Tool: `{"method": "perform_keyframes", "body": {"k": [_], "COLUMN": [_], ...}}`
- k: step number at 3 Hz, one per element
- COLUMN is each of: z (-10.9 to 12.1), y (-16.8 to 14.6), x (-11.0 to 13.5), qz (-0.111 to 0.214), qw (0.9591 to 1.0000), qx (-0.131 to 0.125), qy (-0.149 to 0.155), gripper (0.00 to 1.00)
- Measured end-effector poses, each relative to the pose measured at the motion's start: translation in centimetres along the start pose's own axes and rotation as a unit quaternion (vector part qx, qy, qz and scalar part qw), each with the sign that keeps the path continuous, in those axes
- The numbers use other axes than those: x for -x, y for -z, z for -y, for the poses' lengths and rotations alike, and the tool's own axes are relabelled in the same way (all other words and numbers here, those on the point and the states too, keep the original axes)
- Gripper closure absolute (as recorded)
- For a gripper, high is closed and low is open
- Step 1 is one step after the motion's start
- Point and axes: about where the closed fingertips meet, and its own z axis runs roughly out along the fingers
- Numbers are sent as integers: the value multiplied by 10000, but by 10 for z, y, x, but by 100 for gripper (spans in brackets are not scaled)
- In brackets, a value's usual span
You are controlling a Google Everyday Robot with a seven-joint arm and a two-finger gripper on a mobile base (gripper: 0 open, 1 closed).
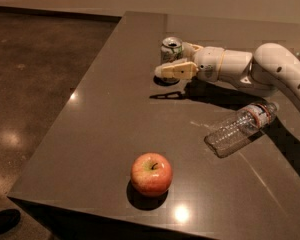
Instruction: Place 7up can upright
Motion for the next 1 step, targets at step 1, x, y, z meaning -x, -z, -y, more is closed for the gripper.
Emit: {"method": "perform_keyframes", "body": {"k": [1], "z": [0], "y": [0], "x": [0], "qz": [0], "qw": [10000], "qx": [1], "qy": [0], "gripper": [0]}}
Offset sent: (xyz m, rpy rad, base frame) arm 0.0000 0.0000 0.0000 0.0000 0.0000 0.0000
